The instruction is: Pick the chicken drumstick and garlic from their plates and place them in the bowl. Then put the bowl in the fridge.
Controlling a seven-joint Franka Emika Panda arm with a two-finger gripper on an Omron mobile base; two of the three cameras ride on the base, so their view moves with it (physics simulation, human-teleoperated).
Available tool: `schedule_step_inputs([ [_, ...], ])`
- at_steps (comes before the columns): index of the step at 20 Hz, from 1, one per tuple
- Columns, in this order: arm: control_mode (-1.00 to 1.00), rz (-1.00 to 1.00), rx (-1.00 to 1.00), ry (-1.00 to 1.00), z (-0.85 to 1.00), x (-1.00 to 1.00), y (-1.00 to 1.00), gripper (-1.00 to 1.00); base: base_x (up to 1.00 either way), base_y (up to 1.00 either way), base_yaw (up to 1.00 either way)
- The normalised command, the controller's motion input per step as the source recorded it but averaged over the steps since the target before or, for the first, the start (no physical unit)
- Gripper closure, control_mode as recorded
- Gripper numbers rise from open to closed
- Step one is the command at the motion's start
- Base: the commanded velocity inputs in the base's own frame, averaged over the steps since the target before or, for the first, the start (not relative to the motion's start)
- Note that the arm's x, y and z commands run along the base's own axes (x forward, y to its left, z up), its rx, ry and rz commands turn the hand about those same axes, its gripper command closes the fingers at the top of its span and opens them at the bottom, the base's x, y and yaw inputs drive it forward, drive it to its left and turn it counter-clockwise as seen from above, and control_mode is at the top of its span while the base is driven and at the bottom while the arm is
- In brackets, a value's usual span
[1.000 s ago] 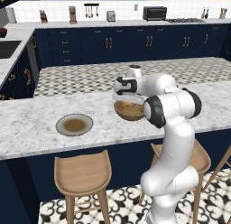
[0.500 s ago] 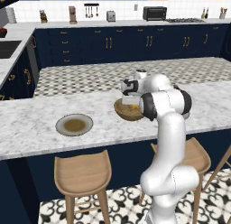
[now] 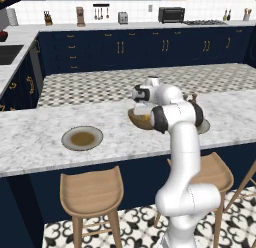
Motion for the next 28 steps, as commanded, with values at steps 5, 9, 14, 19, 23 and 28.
schedule_step_inputs([
  [5,-1.0,0.12,0.0,0.07,0.06,-0.21,0.04,-1.0,0.0,0.0,0.0],
  [9,-1.0,0.1,0.0,0.0,0.27,-0.44,0.26,-1.0,0.0,0.0,0.0],
  [14,-1.0,0.13,-0.06,0.0,0.33,-0.56,0.57,-1.0,0.0,0.0,0.0],
  [19,-1.0,0.16,-0.07,0.0,0.0,-0.61,0.6,-1.0,0.0,0.0,0.0],
  [23,-1.0,0.2,-0.05,0.0,-0.21,-0.34,0.31,-1.0,0.0,0.0,0.0],
  [28,-1.0,0.12,0.0,-0.05,-0.33,-0.01,-0.02,-1.0,0.0,0.0,0.0],
])
